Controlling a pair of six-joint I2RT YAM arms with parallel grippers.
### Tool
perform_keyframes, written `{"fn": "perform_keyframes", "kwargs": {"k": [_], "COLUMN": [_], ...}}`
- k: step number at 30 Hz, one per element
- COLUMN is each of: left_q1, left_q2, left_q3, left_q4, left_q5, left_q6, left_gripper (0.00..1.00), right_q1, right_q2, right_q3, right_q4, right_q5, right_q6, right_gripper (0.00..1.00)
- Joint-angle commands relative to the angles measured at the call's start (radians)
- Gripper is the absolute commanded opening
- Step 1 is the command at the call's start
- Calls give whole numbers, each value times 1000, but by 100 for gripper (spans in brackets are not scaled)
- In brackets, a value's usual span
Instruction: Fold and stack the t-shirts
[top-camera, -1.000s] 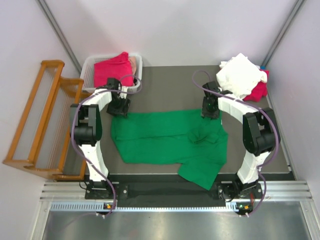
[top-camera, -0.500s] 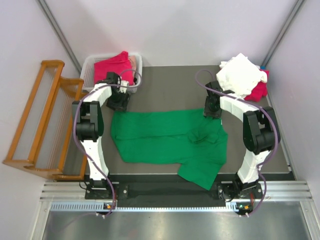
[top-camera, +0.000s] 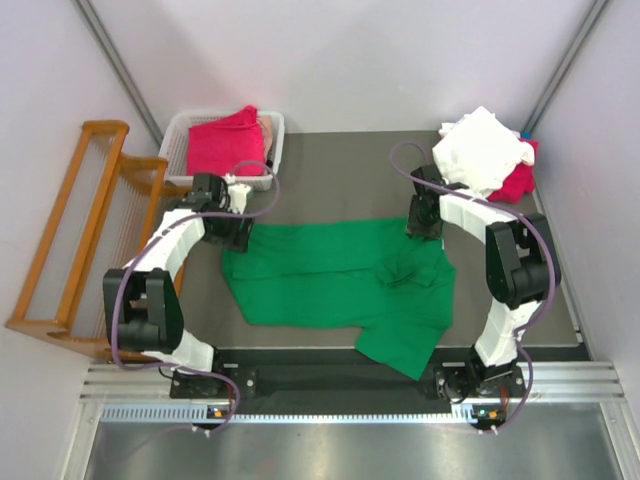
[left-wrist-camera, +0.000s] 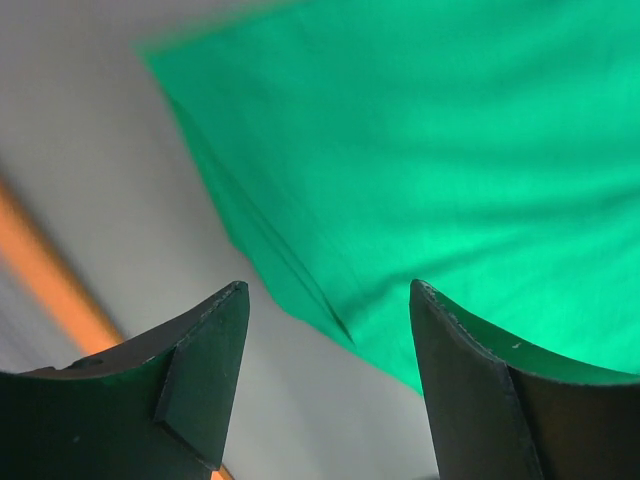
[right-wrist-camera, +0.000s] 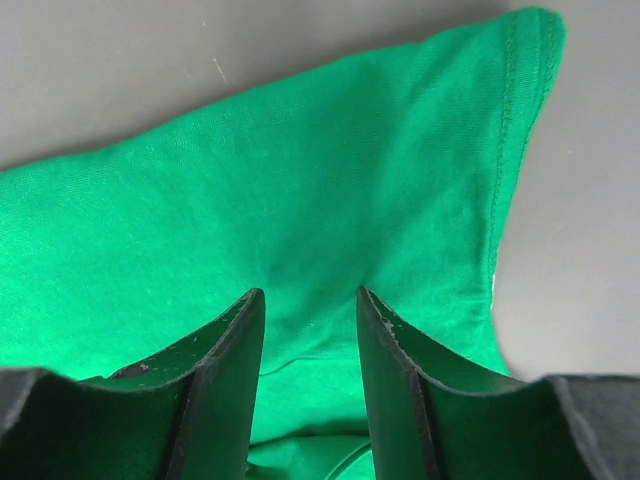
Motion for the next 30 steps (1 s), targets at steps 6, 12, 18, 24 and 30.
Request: {"fn": "perform_keyframes", "kwargs": {"k": [6, 12, 18, 24, 30], "left_q1": [-12, -12, -12, -12, -12], "left_q2": [62, 111, 159, 191, 182], "left_q3": [-139, -143, -109, -81, -63], "left_q4": [-37, -8, 11, 26, 26], "left_q5": [-7, -12, -27, -59, -71], "left_q6": [54, 37, 19, 2, -1], "left_gripper": [70, 70, 70, 70, 70], "right_q1": [-9, -8, -9, -9, -9], "right_q2": [-37, -42, -42, -37, -36], "right_q3": [1, 3, 6, 6, 4], "right_q4": [27, 24, 21, 20, 22], "right_q5": [-6, -4, 1, -1, 1], "right_q6": [-9, -10, -10, -9, -12], "right_gripper": [42, 41, 37, 37, 37]}}
